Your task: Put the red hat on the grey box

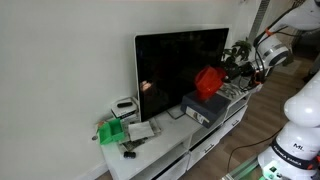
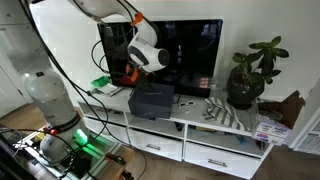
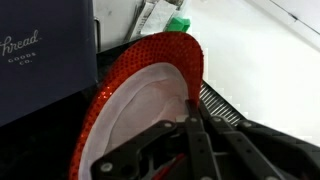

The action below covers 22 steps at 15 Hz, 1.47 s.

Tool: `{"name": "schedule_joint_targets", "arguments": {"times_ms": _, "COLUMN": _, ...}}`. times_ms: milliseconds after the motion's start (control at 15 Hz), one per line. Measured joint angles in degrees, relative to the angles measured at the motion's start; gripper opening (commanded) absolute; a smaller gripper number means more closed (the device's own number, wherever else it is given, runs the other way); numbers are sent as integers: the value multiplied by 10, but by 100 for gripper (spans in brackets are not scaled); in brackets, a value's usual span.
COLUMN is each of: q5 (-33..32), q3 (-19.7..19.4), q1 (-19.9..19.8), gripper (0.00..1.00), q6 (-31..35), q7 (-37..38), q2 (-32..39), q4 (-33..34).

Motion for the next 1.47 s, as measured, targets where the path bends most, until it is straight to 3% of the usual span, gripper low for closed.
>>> {"name": "schedule_joint_targets", "arguments": {"times_ms": 667, "q5": 33, "q3": 63, "q1": -84, "gripper": 1, "q6": -66, "q7": -19, "q2": 192, "q4": 146}}
{"name": "schedule_joint_targets", "arguments": {"times_ms": 1467, "q5": 33, "q3": 73, "q1": -115, "gripper": 1, "q6": -50, "q7": 66, "q2": 276, "q4": 214}}
